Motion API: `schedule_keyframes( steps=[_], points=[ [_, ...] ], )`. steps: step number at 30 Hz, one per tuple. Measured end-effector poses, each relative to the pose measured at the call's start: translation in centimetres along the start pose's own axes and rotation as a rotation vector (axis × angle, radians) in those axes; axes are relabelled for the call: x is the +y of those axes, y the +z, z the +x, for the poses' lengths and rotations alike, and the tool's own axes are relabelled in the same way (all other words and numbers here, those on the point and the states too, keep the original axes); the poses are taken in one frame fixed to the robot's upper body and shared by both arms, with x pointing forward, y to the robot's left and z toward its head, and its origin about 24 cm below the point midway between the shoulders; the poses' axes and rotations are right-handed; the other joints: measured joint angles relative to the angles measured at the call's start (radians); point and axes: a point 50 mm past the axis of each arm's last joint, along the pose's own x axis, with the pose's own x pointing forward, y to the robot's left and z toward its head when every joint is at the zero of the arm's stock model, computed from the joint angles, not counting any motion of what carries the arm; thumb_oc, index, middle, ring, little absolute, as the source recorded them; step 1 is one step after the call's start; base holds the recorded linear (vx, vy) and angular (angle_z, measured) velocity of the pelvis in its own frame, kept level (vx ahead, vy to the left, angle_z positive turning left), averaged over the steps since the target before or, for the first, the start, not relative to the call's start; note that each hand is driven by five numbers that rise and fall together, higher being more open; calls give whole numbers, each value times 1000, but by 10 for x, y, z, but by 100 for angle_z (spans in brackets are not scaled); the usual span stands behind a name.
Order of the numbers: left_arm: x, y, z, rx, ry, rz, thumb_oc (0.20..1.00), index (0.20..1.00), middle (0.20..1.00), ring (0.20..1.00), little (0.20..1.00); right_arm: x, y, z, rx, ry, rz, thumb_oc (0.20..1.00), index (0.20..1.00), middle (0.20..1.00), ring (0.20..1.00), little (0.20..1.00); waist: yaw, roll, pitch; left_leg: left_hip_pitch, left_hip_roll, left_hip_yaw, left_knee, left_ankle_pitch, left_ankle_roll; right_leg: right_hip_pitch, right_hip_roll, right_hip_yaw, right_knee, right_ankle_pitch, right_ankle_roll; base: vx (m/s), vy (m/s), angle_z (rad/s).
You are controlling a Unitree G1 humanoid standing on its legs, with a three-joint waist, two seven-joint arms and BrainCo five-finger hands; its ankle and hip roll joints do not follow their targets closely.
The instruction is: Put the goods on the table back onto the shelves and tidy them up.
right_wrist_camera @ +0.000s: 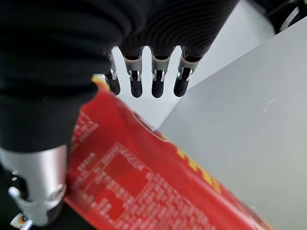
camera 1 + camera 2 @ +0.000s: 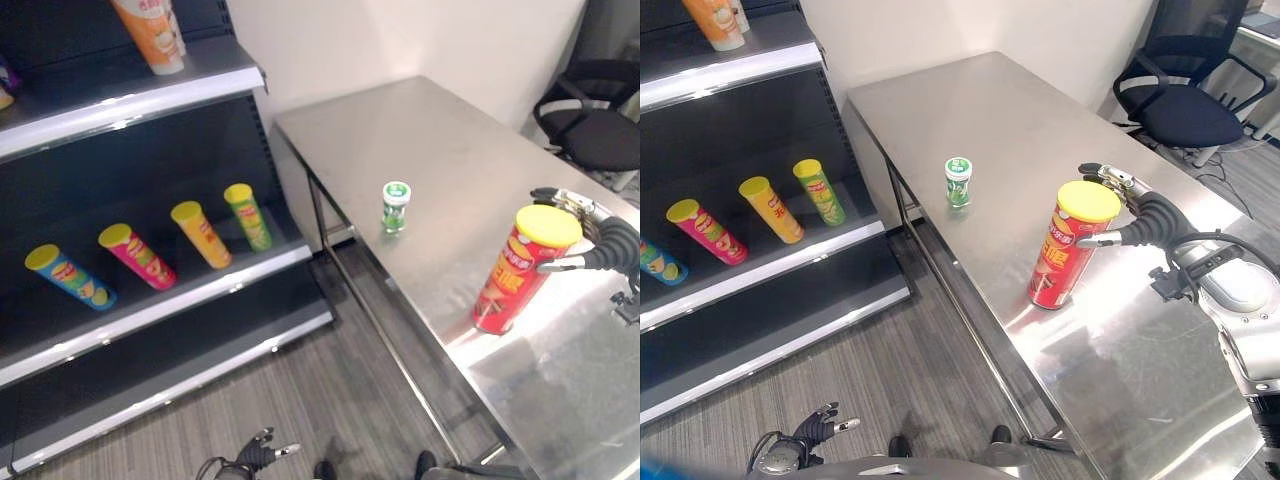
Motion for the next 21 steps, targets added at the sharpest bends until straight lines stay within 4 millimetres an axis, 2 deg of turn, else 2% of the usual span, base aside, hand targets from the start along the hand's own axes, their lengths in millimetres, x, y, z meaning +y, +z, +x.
schedule_keyframes(
  steps=[10,11,12,13,14,21],
  points=[
    [0,1,0,-2,1,0,1000,1000,1000,1000,1000,12,-3,6,8,46,28,1000,1000,1000,1000,1000,-1,-10,-3,2,0,-3,0,2,1,6,0,-4,0,0,0,0,0,0],
    [0,1,0,-2,0,1,1000,1000,1000,1000,1000,12,-3,6,7,47,32,953,953,953,953,953,-1,-11,-3,2,0,-4,0,2,1,6,0,-5,0,0,0,0,0,0],
    [0,1,0,-2,0,1,1000,1000,1000,1000,1000,13,-3,6,6,47,35,366,366,366,366,366,-1,-11,-3,2,0,-4,0,2,1,6,0,-5,0,0,0,0,0,0],
    [0,1,0,-2,0,1,1000,1000,1000,1000,1000,13,-3,6,3,47,37,250,250,250,250,250,-1,-12,-4,2,0,-4,0,2,1,6,0,-5,0,0,0,0,0,0],
    [0,0,0,0,1,0,1000,1000,1000,1000,1000,12,-2,7,-2,48,36,200,200,200,200,200,-1,-12,-4,3,0,-4,0,3,1,6,0,-5,0,0,0,0,0,0],
    [0,1,0,-2,1,0,1000,1000,1000,1000,1000,14,-2,9,3,68,36,200,200,200,200,200,-1,-12,-5,3,0,-15,0,7,1,12,0,-15,0,0,0,-3,-7,4]
  ],
)
